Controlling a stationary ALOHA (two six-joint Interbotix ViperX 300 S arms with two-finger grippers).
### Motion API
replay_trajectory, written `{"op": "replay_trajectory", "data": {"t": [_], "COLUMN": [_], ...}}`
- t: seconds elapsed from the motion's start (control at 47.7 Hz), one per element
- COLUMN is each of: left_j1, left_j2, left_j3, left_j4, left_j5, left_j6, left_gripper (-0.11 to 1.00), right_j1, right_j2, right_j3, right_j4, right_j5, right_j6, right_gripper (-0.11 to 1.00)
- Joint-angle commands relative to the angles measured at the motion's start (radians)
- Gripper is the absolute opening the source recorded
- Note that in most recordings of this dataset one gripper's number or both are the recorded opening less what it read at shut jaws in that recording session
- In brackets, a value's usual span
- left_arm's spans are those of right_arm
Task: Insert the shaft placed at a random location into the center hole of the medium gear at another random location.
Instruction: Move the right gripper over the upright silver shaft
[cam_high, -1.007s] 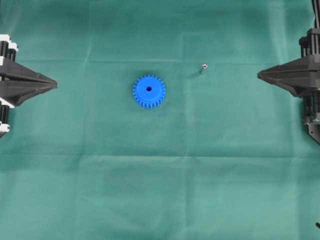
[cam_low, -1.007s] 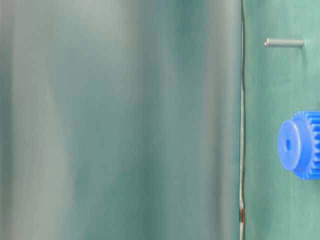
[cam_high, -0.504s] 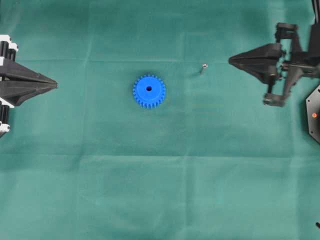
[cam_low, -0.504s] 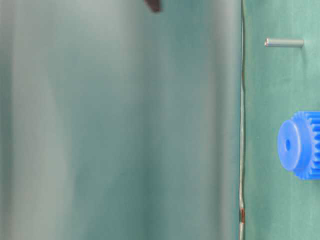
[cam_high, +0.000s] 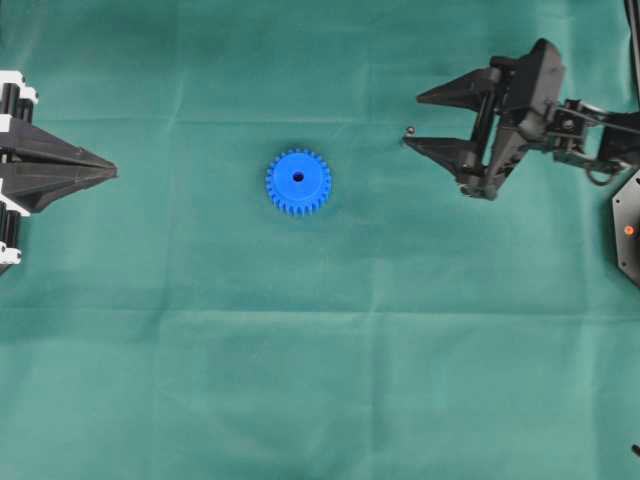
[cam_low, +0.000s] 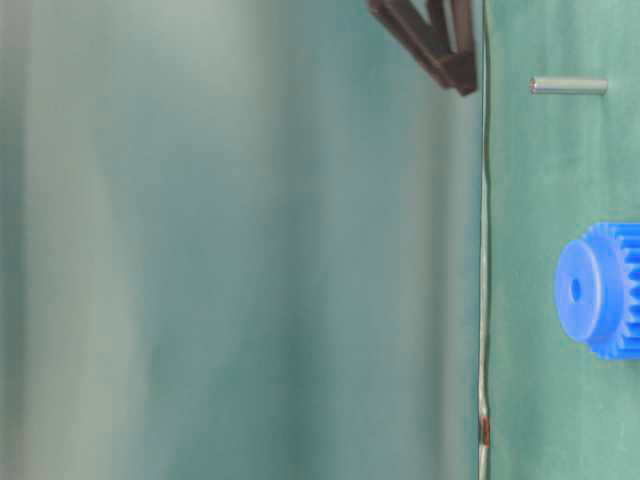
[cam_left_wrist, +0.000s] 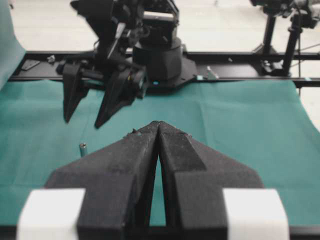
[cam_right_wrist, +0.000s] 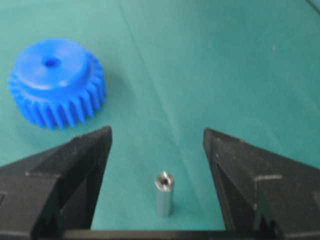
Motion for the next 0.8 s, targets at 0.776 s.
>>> {"op": "replay_trajectory", "data": {"t": [0.776], "left_j1": [0.005], "left_j2": [0.008], "left_j3": [-0.020], "left_j4": [0.002], "left_j5": [0.012], "left_j6": [-0.002], "left_gripper": [0.00], "right_j1": [-0.011], "right_j2": [0.179], "right_j3": [-0.055], "right_j4": [0.021], "right_j5": [-0.098], "right_j6": [-0.017], "right_gripper": [0.68]}}
